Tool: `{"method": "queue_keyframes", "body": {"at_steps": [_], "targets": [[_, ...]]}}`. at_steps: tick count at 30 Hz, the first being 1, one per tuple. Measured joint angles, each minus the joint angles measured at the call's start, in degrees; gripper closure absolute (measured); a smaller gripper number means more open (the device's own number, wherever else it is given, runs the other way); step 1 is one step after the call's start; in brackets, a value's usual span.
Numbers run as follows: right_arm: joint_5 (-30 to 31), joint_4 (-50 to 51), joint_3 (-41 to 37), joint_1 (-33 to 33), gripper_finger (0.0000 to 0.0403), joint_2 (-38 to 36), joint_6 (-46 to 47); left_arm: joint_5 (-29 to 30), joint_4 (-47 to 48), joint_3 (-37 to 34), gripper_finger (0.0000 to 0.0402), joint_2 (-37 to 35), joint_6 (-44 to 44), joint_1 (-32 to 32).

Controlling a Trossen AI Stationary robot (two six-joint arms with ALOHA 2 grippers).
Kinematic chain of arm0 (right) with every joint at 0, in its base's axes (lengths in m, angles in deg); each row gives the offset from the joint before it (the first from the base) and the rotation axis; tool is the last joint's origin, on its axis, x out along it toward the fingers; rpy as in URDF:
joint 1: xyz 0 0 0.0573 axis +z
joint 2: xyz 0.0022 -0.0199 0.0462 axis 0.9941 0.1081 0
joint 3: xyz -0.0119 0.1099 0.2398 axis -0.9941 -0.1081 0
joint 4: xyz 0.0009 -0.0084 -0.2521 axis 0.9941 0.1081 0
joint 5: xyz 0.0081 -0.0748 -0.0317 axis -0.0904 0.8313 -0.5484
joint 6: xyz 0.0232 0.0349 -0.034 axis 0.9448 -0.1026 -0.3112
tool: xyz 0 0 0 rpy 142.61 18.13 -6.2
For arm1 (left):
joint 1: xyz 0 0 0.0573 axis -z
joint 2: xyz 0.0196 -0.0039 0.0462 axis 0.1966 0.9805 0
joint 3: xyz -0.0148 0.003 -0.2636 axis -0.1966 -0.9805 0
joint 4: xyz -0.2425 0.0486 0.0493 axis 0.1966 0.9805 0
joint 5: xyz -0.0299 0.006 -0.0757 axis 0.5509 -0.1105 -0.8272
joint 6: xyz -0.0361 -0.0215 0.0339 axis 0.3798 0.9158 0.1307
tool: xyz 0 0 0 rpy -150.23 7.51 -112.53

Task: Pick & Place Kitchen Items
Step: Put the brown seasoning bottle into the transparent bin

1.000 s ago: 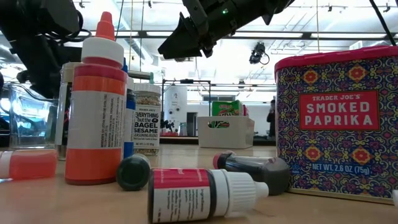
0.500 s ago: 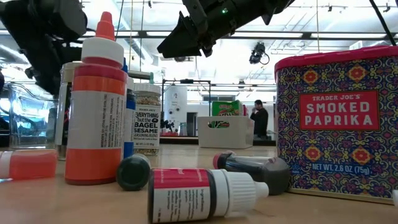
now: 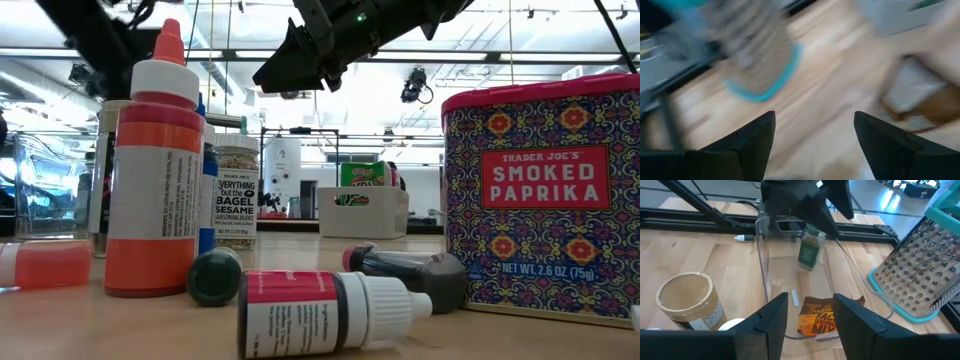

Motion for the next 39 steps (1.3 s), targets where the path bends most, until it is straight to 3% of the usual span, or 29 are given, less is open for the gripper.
{"method": "queue_keyframes", "body": {"at_steps": [8,16,26,34,39], "targets": [[-0.02,4.15,0.00,0.00,0.0238,0.00,-0.21,-11.77,-22.09,0.00,0.0123,1.25,-17.42,2.95],[0.00,7.48,0.00,0.00,0.0238,0.02,-1.31,-20.26,-27.57,0.00,0.0123,8.06,-23.18,9.68],[-0.02,9.59,0.00,0.00,0.0238,0.01,-1.29,-20.92,-36.27,-0.02,0.0123,17.54,-23.42,17.48],[0.00,9.57,0.00,0.02,0.0238,0.02,-1.27,-20.44,-36.98,-0.02,0.0092,17.86,-23.34,17.55],[0.00,9.57,0.00,0.04,0.0238,0.01,-1.27,-23.74,-36.98,-0.03,0.0065,17.88,-22.33,17.70]]}}
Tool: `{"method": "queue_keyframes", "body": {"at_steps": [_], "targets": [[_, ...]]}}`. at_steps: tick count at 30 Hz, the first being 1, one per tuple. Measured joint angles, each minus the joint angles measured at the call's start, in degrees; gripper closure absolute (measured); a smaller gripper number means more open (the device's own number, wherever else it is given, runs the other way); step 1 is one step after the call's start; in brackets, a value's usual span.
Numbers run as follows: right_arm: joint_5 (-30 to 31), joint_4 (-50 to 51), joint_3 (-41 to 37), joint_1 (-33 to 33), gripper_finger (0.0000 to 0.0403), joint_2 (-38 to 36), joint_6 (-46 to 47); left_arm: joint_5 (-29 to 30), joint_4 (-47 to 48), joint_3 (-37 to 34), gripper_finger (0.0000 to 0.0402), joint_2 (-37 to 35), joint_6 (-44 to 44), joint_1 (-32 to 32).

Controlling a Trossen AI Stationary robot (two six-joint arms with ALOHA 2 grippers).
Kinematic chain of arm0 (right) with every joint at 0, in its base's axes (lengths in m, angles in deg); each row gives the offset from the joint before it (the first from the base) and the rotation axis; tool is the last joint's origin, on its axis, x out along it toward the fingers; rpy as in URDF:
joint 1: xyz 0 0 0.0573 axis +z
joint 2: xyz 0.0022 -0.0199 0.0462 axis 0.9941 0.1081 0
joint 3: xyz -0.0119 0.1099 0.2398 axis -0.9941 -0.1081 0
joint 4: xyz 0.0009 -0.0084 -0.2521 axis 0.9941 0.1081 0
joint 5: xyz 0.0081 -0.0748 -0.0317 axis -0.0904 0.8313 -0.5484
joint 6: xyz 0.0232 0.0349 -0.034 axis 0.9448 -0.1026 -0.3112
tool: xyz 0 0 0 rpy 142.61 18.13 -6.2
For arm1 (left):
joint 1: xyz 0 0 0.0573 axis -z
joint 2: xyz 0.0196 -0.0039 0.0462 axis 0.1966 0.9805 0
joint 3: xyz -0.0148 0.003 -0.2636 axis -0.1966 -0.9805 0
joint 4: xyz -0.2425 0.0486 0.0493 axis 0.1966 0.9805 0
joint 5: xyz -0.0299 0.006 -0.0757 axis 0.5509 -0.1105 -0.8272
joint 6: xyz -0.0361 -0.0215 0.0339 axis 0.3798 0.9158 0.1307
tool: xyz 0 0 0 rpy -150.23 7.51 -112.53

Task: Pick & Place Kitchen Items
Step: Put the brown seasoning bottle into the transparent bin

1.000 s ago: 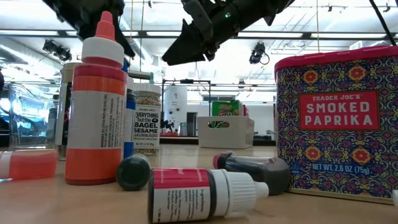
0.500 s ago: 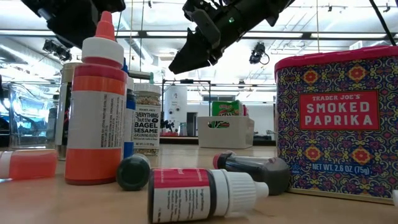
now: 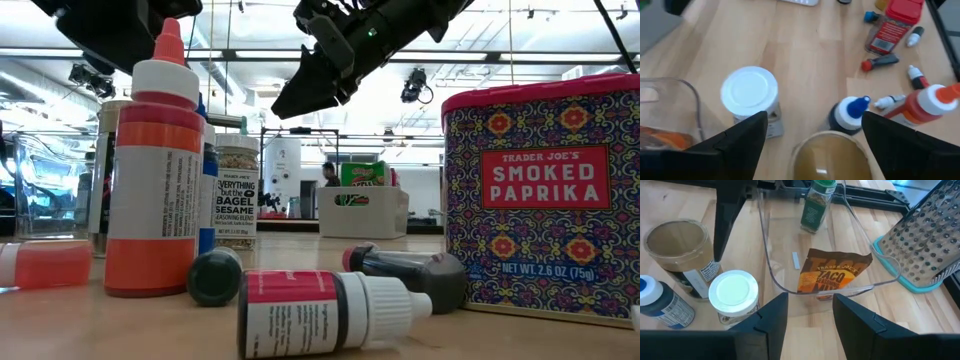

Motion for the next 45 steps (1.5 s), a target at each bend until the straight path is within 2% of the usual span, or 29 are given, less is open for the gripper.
{"method": "queue_keyframes", "body": {"at_steps": [9,13,19,27,30,35,40,45], "targets": [[0.00,0.00,0.00,0.00,0.0238,0.00,0.00,-1.08,2.11,0.01,0.0056,0.04,3.11,2.33],[0.00,0.00,0.00,0.00,0.0238,0.01,0.00,0.49,3.34,0.00,0.0056,0.04,3.72,3.03],[0.00,0.00,0.00,0.00,0.0238,0.01,0.00,0.55,3.85,-2.68,0.0056,0.07,6.84,3.02],[0.02,0.00,0.00,0.00,0.0238,0.00,0.00,0.56,4.08,-3.14,0.0056,0.07,3.73,3.02],[0.01,0.00,0.00,0.00,0.0238,0.00,0.00,0.78,4.07,-3.14,0.0068,0.07,1.95,3.02],[0.02,0.00,0.00,0.00,0.0238,-0.01,0.00,2.50,4.13,-3.14,0.0117,0.07,2.26,3.00],[0.05,0.00,0.00,0.00,0.0238,-0.01,0.00,2.81,4.35,-3.01,0.0118,0.04,5.63,3.00],[0.07,-0.18,0.00,0.00,0.0238,-0.01,-0.01,4.39,10.16,0.41,0.0118,-1.45,6.43,2.87]]}}
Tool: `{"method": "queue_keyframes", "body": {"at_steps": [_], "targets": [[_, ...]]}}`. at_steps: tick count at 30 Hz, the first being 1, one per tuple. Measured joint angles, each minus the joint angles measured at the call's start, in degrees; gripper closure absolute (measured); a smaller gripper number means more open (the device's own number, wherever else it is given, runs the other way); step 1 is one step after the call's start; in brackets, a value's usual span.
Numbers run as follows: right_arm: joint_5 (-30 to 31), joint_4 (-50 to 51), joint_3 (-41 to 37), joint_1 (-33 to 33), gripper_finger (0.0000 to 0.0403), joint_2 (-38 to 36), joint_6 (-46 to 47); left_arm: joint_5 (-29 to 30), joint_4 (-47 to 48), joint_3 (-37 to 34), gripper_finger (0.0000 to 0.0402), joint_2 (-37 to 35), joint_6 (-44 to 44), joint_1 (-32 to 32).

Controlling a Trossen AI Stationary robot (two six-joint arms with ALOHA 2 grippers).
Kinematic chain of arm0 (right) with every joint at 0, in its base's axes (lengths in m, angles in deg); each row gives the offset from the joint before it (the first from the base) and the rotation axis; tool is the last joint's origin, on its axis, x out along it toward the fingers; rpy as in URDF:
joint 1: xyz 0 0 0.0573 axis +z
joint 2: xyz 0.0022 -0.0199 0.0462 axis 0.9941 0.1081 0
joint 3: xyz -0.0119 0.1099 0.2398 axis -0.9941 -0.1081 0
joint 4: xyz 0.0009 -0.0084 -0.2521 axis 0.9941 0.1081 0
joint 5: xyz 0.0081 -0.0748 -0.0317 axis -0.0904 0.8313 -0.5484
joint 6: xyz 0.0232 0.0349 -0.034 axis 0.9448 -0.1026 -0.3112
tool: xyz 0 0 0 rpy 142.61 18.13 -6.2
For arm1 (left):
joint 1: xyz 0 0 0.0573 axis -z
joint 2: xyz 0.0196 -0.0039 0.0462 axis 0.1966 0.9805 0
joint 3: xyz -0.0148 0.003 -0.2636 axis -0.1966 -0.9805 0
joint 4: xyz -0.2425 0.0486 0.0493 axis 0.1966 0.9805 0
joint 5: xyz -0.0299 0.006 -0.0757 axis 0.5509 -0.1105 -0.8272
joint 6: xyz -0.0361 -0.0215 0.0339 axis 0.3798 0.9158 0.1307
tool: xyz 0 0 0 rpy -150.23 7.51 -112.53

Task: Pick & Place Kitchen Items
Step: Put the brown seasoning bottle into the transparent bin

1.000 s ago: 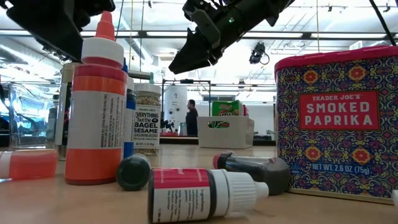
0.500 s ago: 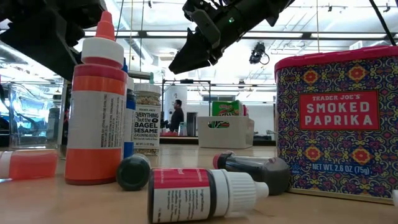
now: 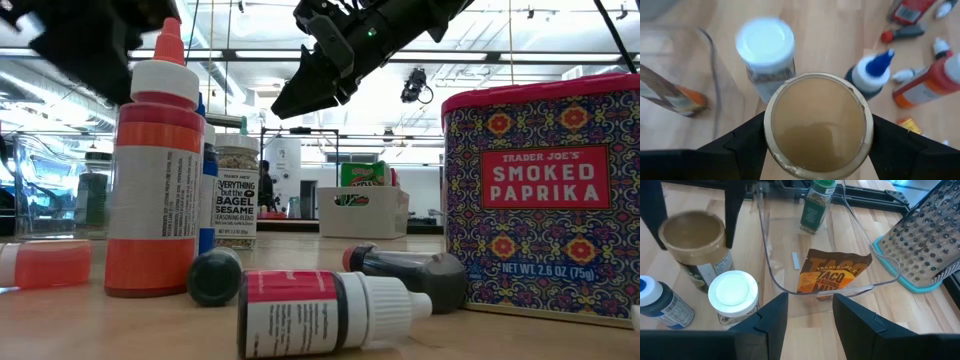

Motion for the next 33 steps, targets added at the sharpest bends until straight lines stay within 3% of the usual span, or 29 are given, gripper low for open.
{"method": "queue_keyframes", "body": {"at_steps": [11,18,24,33], "targets": [[0.00,-1.14,0.00,-0.01,0.0238,0.00,-0.02,7.16,23.80,13.91,0.0114,-7.33,0.30,0.00],[0.00,-1.14,0.00,0.00,0.0238,-0.01,-0.02,13.69,32.62,15.65,0.0110,-11.59,3.15,-1.42],[-0.02,-1.64,0.00,0.00,0.0238,0.01,-0.05,15.60,35.32,9.03,0.0113,-12.10,15.39,-5.39],[-0.02,-3.53,0.00,-0.02,0.0238,-0.01,-2.22,15.97,27.83,-4.36,0.0111,-12.03,21.40,-11.33]]}}
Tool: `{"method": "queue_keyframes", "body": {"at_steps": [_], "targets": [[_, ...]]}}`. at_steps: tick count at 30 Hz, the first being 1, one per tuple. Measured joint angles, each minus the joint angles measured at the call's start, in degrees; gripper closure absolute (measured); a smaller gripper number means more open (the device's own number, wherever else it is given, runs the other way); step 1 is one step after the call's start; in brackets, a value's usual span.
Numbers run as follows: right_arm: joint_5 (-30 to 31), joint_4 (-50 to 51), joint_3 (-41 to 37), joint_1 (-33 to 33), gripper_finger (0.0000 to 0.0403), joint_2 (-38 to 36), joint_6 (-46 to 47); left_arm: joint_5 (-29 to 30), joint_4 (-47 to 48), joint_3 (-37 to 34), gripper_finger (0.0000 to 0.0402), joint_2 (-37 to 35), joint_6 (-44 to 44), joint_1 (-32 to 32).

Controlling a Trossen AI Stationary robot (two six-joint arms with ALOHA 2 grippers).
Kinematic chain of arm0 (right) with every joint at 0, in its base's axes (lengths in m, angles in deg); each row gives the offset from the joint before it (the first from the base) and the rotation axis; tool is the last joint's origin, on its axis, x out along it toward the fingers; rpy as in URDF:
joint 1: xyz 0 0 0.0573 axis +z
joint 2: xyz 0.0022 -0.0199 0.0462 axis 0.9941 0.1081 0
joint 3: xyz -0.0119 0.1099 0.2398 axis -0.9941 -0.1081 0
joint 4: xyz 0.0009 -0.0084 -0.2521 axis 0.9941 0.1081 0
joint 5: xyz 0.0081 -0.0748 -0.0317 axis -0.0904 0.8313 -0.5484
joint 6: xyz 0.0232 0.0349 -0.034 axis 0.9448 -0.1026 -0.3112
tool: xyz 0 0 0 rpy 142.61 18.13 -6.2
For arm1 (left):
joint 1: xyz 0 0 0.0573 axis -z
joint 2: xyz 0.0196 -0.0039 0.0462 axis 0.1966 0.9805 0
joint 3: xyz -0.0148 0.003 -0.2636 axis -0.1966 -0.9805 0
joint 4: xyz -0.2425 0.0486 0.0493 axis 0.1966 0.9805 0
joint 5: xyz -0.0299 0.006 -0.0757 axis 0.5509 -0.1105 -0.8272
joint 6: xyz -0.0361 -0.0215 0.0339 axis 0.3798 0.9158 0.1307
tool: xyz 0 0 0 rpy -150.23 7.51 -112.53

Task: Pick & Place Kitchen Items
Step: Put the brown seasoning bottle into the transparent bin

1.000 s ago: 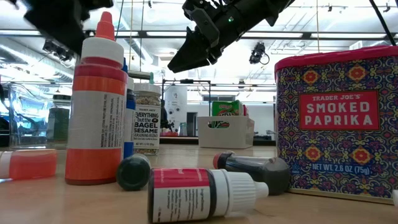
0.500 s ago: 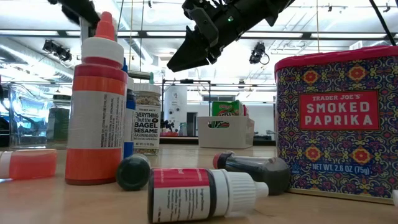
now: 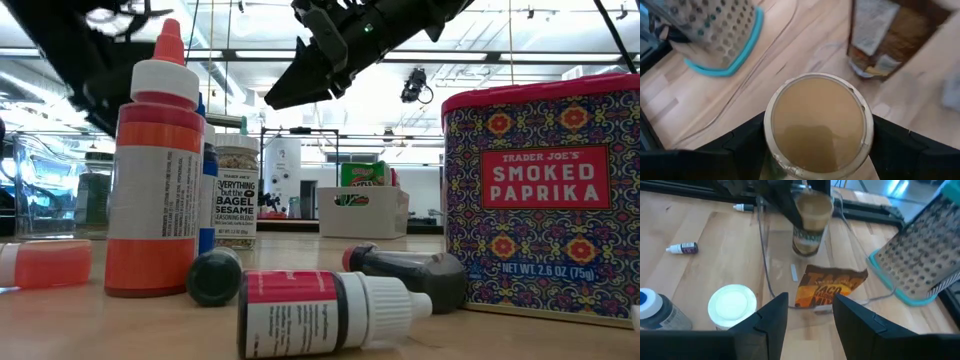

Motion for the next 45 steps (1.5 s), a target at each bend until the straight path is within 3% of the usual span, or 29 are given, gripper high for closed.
{"method": "queue_keyframes", "body": {"at_steps": [5,16,34,45], "targets": [[0.00,-2.79,0.00,0.00,0.0238,0.00,-2.02,0.27,-4.21,-3.61,0.0105,0.00,-3.07,-3.22],[-0.02,-4.05,0.00,0.00,0.0238,0.00,-4.44,2.32,-4.50,-4.23,0.0094,0.00,-6.39,-8.37],[-0.02,-3.98,0.00,0.00,0.0238,0.01,-4.41,3.21,-4.30,-4.23,0.0062,0.00,-8.71,-9.37],[-0.06,-3.96,0.00,-0.01,0.0238,0.00,-3.66,3.79,4.90,1.97,0.0062,0.00,-7.18,-9.34]]}}
